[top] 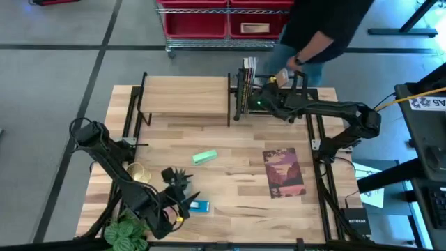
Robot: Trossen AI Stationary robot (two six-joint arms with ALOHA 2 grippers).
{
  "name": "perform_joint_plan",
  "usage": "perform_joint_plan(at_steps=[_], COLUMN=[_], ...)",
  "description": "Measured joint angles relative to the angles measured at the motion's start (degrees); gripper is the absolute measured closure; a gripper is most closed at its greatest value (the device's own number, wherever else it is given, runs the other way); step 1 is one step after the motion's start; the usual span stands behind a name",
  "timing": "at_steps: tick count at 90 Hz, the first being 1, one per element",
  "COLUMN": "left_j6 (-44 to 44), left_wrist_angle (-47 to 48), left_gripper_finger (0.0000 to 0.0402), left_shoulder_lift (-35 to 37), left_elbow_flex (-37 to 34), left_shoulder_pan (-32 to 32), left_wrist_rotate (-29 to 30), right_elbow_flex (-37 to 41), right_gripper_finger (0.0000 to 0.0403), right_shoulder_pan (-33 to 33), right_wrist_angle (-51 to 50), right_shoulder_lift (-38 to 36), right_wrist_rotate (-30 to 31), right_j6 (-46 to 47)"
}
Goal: Stock shelves
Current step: Remove the brown blue book from the bookshelf
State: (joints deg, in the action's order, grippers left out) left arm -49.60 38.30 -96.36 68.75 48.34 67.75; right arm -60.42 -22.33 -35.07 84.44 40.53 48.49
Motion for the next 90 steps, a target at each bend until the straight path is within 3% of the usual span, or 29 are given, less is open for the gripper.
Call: perform_joint_plan(at_steps=[18,38,51,67,90], left_j6=[0.04,-0.01,0.04,-0.13,-0.14], left_wrist_angle=[0.02,0.02,-0.26,-0.30,-0.38], left_gripper_finger=[0.0093,0.0093,0.0093,0.0093,0.0093], left_shoulder_lift=[0.00,0.00,-0.02,-0.02,-0.02], left_elbow_flex=[0.00,0.00,0.00,0.00,0.00], left_shoulder_pan=[0.00,-0.02,-0.03,-0.04,-0.04], left_wrist_rotate=[0.00,0.45,0.78,0.81,0.74], right_elbow_flex=[-0.41,-11.24,-22.23,-30.53,-28.60], right_gripper_finger=[0.0390,0.0398,0.0400,0.0401,0.0402], right_shoulder_pan=[0.84,8.64,16.52,26.50,37.28], right_wrist_angle=[-3.42,-27.19,-43.30,-55.01,-54.87], right_shoulder_lift=[-0.44,-2.08,-2.08,-1.16,2.05], right_wrist_rotate=[0.44,7.32,5.53,-8.63,-39.02], right_j6=[-3.66,-3.30,1.95,10.34,22.75])
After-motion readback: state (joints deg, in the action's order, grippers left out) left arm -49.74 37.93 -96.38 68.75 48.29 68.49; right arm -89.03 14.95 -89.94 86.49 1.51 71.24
